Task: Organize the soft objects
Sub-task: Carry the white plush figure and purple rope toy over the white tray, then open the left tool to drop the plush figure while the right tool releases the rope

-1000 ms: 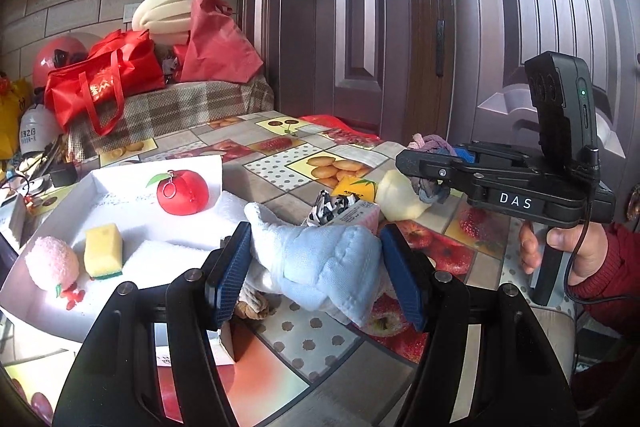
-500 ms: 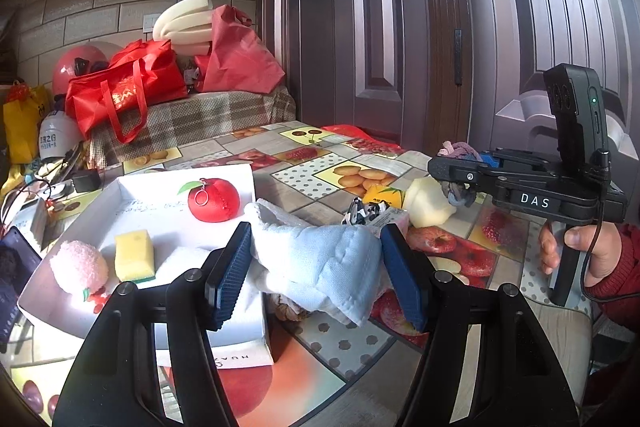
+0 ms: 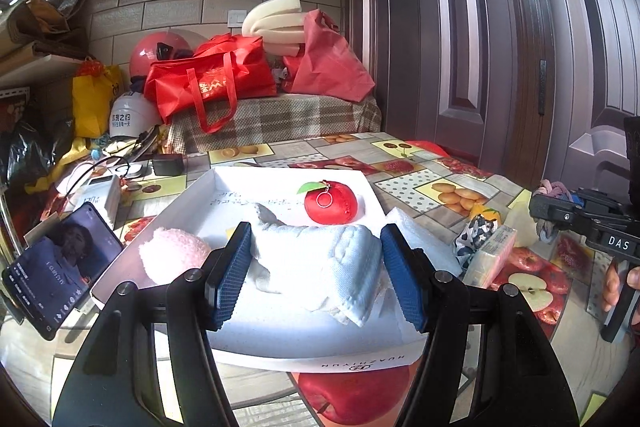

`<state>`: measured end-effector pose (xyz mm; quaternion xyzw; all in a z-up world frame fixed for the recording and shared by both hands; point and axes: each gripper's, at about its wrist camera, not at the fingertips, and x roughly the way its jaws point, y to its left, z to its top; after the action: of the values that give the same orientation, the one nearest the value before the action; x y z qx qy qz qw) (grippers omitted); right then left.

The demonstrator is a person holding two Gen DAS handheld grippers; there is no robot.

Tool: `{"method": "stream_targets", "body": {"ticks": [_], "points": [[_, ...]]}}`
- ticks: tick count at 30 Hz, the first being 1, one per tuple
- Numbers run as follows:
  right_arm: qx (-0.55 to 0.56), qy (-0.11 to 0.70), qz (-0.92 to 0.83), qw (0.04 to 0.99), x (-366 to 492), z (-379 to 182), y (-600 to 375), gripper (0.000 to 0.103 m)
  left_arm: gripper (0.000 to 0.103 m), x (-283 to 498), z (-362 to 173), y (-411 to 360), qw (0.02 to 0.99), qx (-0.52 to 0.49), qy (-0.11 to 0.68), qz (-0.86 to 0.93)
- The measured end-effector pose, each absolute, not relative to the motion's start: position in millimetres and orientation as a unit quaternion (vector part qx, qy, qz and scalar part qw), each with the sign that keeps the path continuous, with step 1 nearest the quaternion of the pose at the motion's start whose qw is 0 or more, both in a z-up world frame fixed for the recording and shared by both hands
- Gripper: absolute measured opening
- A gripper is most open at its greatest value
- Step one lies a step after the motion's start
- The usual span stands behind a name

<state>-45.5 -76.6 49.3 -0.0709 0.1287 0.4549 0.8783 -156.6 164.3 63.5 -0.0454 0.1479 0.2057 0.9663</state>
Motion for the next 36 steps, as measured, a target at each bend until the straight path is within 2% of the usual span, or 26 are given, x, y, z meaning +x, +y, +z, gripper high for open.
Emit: {"method": "stream_targets", "body": {"ticks": [10,29,36], "points": [[-0.074,0.143,0.48,0.862,-55.1,45.9,-44.8,0.027,0.065,-156.0,61.7,172.2,0.962,-0.042,0.148,0.223],[-0.1,0.12,0.518,0.841,-78.3,43.3,29.3,0.028,0.065,-147.6,62.2,210.6,0.952,-0.052,0.14,0.268],[-0.09,0.136,0.52,0.838,-69.9,43.7,61.1,0.028,0.065,-146.5,61.7,241.2,0.945,-0.093,0.129,0.286]]}}
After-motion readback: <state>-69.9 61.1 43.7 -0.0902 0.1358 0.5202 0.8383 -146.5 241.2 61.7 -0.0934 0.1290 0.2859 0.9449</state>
